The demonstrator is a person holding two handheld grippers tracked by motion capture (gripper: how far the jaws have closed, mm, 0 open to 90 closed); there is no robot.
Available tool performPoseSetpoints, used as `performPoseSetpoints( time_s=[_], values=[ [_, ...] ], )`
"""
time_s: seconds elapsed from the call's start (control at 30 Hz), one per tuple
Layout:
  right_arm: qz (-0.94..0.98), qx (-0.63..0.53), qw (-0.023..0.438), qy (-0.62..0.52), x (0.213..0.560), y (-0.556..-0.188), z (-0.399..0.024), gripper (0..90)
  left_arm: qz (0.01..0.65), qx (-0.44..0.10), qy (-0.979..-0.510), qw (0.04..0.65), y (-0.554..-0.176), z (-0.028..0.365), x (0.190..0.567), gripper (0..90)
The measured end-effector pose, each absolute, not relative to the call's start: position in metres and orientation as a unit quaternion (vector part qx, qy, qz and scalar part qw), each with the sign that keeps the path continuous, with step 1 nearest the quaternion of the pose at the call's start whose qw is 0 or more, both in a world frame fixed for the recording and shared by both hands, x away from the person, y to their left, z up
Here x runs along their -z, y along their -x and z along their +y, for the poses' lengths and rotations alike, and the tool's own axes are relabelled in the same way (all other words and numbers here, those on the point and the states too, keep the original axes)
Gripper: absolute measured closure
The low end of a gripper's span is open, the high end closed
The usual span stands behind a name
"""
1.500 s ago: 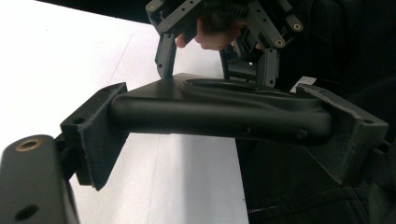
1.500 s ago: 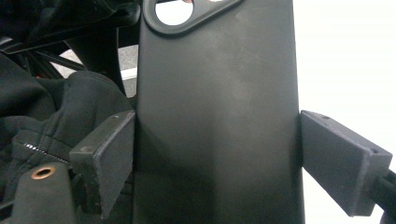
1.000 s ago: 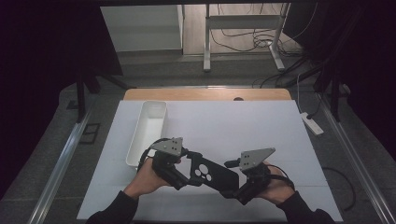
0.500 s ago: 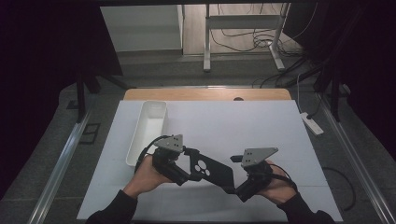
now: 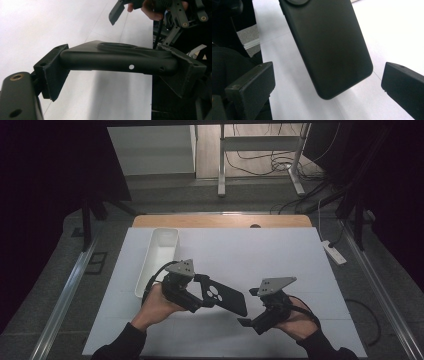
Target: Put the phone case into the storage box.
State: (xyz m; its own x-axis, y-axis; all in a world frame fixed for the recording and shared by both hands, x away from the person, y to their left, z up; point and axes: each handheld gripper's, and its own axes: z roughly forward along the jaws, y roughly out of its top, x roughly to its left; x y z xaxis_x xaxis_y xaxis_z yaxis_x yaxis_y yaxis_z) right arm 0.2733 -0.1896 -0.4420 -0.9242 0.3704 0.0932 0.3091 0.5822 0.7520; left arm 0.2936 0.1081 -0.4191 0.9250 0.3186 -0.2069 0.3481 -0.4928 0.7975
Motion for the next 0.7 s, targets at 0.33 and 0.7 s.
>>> performPoseSetpoints(
  time_s=[0.33,0.7],
  values=[
    [0.883,-0.418,0.062,-0.204,0.442,-0.273,-0.189,0.0,0.217,0.010,-0.862,0.457,-0.297,0.106,0.415,15.2],
    [0.887,-0.394,0.093,-0.221,0.445,-0.271,-0.182,0.0,0.233,0.008,-0.862,0.450,-0.300,0.100,0.407,15.2]
  ],
)
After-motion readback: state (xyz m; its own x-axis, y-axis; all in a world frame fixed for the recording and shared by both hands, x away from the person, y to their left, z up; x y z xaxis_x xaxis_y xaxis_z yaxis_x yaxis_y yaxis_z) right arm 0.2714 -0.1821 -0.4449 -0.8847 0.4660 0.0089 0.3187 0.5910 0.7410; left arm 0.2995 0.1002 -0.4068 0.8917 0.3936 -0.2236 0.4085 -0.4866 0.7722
